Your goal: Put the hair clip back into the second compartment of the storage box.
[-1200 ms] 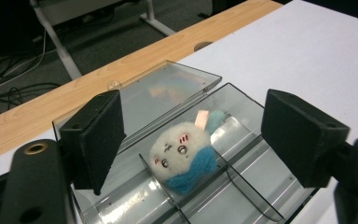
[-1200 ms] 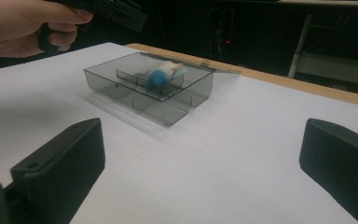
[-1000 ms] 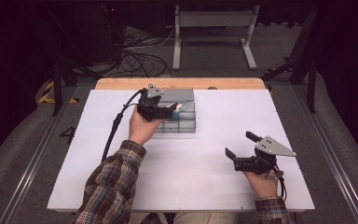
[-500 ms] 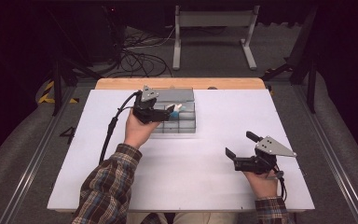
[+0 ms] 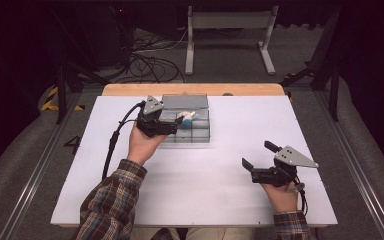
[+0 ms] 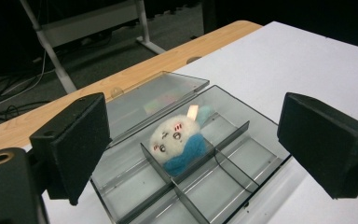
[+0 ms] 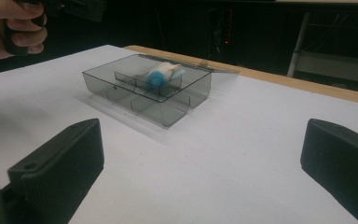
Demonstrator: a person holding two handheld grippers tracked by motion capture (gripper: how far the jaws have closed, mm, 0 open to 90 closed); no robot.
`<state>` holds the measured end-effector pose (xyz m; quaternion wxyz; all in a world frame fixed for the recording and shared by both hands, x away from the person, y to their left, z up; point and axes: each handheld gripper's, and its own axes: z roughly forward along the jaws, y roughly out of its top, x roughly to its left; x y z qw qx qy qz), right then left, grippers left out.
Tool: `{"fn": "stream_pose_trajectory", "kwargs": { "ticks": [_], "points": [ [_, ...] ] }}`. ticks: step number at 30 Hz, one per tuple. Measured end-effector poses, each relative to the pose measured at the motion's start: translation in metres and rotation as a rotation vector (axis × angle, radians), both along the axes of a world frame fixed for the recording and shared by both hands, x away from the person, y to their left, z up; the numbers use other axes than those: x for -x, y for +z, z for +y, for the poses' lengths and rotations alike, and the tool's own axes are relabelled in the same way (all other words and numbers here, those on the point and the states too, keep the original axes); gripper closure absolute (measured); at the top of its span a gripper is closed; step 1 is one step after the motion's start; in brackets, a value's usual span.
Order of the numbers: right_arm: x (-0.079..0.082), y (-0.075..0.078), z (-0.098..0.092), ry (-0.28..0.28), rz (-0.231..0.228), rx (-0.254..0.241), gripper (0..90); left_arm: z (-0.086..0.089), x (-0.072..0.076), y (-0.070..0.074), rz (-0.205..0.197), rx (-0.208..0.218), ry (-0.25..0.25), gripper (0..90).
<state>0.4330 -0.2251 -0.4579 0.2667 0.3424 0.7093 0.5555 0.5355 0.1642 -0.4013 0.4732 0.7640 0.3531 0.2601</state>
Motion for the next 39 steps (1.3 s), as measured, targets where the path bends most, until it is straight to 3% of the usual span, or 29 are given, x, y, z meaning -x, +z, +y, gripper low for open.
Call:
{"fn": "stream_pose_trajectory", "kwargs": {
  "ticks": [11, 28, 39],
  "points": [
    [0.0, 0.0, 0.0, -0.004, 0.003, 0.003, 0.1, 0.012, 0.014, -0.003, -0.01, 0.001, -0.011, 10.0],
    [0.001, 0.0, 0.0, -0.009, 0.0, 0.009, 0.1, 0.038, 0.04, -0.001, -0.036, 0.03, -0.014, 10.0],
    [0.001, 0.0, -0.002, -0.007, 0.004, -0.006, 0.1, 0.045, 0.053, -0.006, -0.048, 0.062, -0.02, 9.4]
  ]
}}
